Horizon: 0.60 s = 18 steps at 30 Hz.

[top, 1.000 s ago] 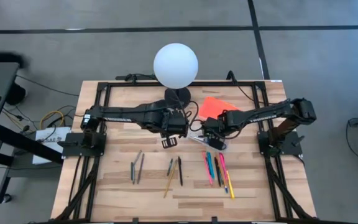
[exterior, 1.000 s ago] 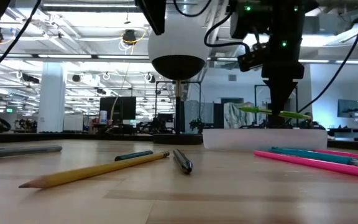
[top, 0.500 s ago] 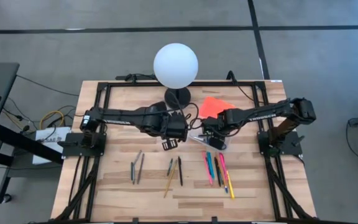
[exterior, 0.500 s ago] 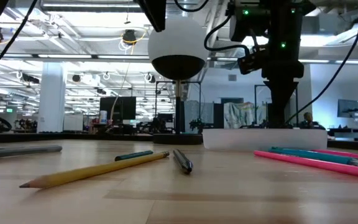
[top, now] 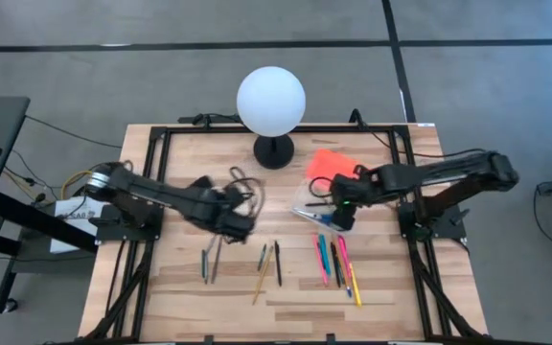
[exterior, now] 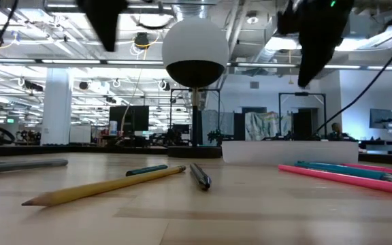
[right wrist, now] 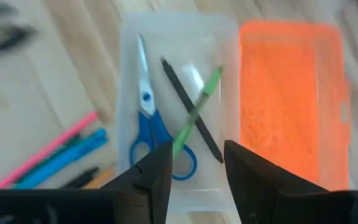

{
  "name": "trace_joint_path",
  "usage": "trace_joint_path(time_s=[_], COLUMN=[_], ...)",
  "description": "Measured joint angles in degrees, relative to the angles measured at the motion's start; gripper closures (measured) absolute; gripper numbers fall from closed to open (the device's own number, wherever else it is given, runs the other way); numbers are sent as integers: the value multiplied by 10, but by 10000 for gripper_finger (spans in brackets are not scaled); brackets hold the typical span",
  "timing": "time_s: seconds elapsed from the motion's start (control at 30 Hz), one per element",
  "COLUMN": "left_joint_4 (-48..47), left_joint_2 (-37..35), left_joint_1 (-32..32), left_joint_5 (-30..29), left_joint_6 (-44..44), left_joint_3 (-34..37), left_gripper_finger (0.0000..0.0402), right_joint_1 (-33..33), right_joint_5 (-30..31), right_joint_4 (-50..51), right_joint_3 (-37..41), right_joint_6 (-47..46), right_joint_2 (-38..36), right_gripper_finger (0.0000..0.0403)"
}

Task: Pick & place school supplies into a supply box
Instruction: Put the gray crayon into the orange supply box

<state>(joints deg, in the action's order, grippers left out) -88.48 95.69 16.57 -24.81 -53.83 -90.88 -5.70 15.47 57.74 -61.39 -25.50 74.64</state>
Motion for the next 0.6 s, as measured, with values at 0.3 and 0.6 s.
trace_joint_path(time_s=[0.3, 0.6], left_joint_4=[165, 320], left_joint_2=[-165, -204], left_joint_1=[60, 62], left_joint_5=[20, 89], left_joint_6=[-177, -231], left_joint_3=[227, 388], left_gripper_finger=[270, 270], right_joint_1=[-36, -85], right_joint_5=[1, 1], right_joint_4=[-41, -62], right_joint_3=[0, 0], right_joint_6=[3, 4], right_joint_2=[-123, -168], right_gripper_finger=[275, 276])
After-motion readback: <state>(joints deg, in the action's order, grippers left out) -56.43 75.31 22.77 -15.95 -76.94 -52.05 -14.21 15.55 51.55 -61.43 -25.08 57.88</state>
